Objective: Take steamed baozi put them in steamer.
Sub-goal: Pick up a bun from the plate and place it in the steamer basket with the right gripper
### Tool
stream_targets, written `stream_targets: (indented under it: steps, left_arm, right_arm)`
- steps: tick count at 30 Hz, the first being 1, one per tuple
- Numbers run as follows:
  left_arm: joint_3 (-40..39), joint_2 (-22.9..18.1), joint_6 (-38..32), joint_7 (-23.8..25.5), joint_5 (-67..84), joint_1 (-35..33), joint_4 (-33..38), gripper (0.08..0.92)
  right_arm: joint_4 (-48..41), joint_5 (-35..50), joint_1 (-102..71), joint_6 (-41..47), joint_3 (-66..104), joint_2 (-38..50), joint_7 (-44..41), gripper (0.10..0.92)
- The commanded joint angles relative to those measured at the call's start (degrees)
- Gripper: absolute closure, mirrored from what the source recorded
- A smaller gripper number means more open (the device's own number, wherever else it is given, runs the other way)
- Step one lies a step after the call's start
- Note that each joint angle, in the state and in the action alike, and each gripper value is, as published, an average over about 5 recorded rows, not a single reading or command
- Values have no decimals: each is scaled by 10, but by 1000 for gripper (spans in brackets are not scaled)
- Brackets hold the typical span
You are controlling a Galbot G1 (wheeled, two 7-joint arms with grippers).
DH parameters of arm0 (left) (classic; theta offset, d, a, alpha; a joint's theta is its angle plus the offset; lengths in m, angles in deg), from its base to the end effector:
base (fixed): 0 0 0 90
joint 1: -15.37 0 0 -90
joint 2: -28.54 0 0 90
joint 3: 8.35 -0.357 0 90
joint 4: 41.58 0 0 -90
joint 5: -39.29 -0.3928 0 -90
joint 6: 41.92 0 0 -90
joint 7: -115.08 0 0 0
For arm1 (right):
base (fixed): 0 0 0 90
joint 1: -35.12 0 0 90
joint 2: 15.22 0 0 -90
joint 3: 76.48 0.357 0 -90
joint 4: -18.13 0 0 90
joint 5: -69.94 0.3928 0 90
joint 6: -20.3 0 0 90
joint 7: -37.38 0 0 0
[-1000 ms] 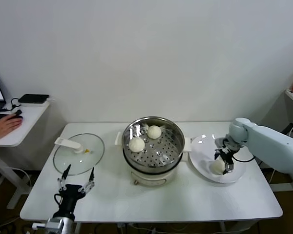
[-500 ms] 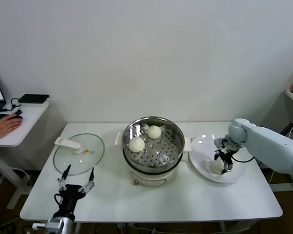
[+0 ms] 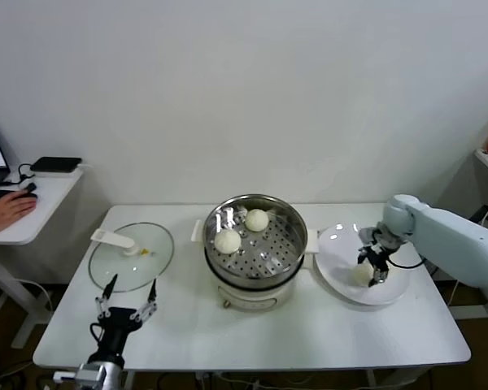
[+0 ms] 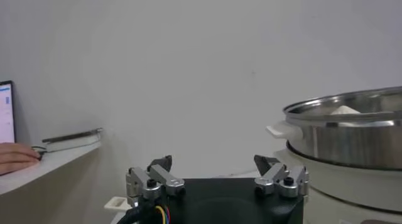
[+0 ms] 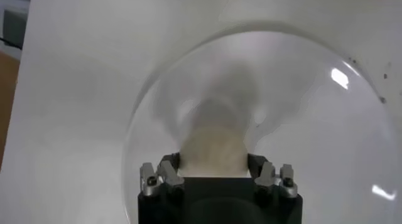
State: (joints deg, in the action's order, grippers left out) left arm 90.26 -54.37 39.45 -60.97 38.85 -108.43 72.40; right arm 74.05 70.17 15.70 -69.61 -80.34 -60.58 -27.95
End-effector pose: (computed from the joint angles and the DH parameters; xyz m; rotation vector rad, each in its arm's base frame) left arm 0.1896 0.0777 -0.3546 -0.0187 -3.1087 -0.3003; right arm 0.5951 -0.1745 -0.2330 1.3618 -1.1669 1.3644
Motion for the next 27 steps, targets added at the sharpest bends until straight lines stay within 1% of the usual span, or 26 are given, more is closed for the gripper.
stream_targets:
  steps: [1, 7, 14, 20, 27]
  left_arm:
    - [-2, 3, 0, 0, -2, 0, -1, 177]
    - [-6, 3, 3, 1, -7, 1, 4, 177]
    - [-7, -1, 7, 2, -10, 1, 11, 177]
    - [-8, -2, 9, 2, -15, -1, 16, 177]
    - [-6, -1, 13, 2, -15, -5, 26, 177]
  right_arm:
    - [114, 2, 114, -50, -41, 35, -17, 324]
    - [202, -12, 214, -101, -74, 58, -30, 321]
    - [280, -76, 297, -197, -68, 55, -31, 323]
    - [320, -134, 324, -247, -44, 6, -29, 322]
    - [329, -167, 297, -256, -22, -74, -28, 321]
